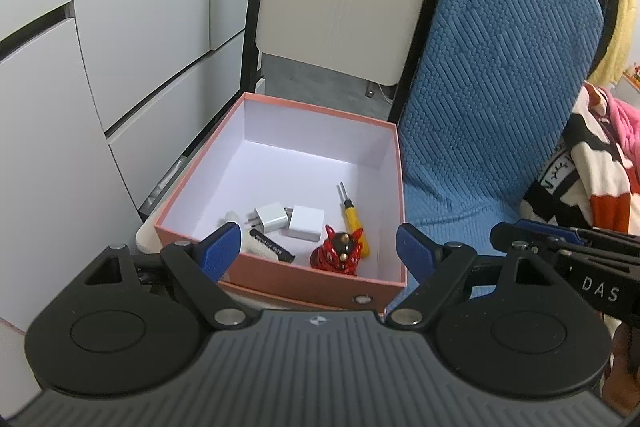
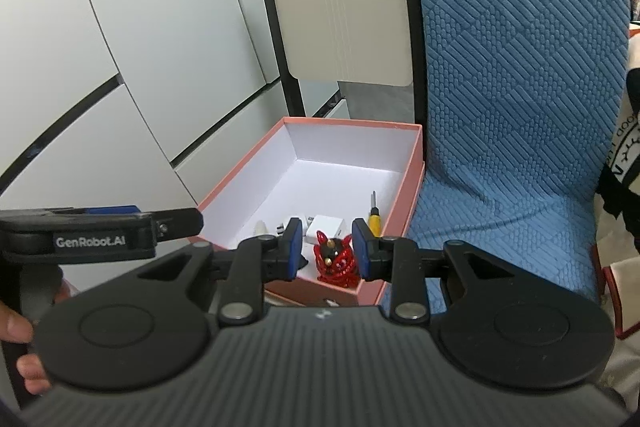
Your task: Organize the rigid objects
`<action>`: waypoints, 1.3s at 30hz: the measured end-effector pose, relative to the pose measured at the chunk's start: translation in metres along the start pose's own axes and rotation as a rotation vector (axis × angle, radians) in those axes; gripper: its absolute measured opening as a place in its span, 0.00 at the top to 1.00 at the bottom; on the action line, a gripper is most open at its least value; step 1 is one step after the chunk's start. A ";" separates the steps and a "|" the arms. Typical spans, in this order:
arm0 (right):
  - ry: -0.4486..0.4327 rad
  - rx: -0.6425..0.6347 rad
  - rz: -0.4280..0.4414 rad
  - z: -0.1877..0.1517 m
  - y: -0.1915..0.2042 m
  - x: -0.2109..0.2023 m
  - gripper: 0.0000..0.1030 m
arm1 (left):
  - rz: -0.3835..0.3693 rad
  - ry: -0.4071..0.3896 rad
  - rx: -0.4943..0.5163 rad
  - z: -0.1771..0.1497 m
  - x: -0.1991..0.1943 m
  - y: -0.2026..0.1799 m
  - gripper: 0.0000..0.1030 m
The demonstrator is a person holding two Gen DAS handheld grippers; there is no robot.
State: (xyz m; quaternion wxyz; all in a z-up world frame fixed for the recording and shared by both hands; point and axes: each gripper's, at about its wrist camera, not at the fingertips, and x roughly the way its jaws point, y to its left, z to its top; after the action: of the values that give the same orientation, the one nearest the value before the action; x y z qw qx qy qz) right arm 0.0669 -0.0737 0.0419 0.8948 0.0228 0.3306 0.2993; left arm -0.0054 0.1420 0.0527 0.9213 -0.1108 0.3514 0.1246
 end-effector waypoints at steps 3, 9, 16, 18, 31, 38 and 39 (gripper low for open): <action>0.003 0.015 -0.007 -0.008 -0.004 -0.007 0.69 | 0.025 -0.009 0.014 -0.009 -0.009 -0.002 0.15; 0.006 0.008 -0.014 -0.021 -0.006 -0.017 0.69 | 0.034 -0.016 0.010 -0.024 -0.023 -0.001 0.14; -0.009 -0.004 -0.034 -0.027 -0.006 -0.022 0.18 | 0.023 -0.023 -0.029 -0.034 -0.035 0.007 0.01; -0.006 0.000 -0.048 -0.028 -0.009 -0.019 0.15 | 0.017 -0.018 -0.040 -0.036 -0.035 0.010 0.01; 0.031 0.000 -0.053 -0.032 -0.009 -0.017 0.15 | 0.034 -0.005 -0.012 -0.038 -0.036 0.012 0.01; 0.040 -0.008 -0.043 -0.030 -0.007 -0.019 0.15 | 0.052 -0.008 -0.040 -0.039 -0.040 0.019 0.01; 0.042 -0.011 -0.042 -0.029 -0.006 -0.019 0.15 | 0.047 -0.006 -0.043 -0.039 -0.040 0.019 0.01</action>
State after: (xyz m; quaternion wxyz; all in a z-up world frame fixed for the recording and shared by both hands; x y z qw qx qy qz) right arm 0.0409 -0.0939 0.0284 0.8938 0.0045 0.3481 0.2828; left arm -0.0647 0.1424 0.0492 0.9167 -0.1219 0.3481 0.1538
